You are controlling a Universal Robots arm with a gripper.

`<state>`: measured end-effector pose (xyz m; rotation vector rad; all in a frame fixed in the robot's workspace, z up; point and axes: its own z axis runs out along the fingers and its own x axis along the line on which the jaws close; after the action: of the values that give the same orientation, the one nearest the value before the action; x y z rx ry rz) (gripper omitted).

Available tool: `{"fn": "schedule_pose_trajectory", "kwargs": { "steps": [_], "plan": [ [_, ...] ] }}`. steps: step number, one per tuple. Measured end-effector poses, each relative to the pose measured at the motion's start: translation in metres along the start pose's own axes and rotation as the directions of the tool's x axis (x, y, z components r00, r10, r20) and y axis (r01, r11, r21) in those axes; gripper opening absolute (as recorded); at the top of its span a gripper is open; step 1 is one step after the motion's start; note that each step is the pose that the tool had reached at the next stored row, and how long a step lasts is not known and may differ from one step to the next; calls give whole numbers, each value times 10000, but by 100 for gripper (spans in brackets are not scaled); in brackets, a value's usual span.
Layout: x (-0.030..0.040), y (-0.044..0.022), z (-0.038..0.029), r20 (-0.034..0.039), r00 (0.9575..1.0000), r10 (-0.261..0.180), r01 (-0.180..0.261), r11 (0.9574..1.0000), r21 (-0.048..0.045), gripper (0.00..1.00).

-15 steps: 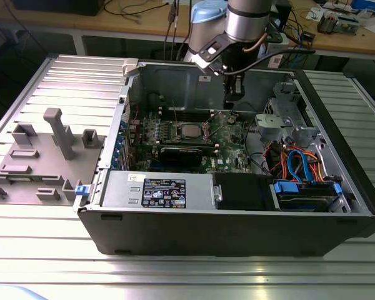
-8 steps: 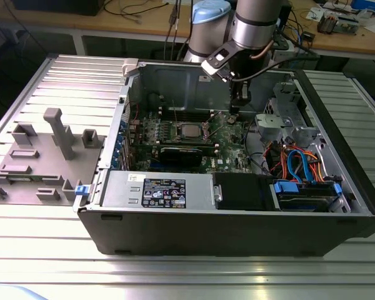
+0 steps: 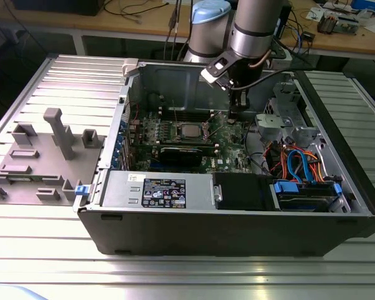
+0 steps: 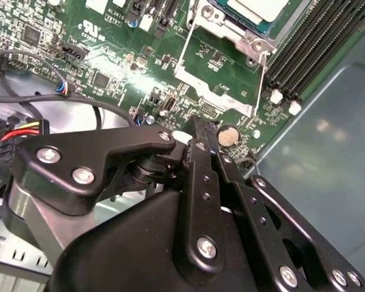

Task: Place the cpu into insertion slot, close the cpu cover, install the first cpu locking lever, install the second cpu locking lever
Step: 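Close the cpu cover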

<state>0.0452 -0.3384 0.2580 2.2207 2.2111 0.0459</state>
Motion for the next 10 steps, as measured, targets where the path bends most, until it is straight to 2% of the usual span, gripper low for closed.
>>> {"fn": "schedule_pose_trajectory", "kwargs": {
  "steps": [5, 10],
  "plan": [
    [-2, -16, 100, 1, 10000, -18, 18, 10000, 21, 11],
    [-3, -101, 147, 1, 10000, -46, 46, 10000, 43, 11]
  ]
}}
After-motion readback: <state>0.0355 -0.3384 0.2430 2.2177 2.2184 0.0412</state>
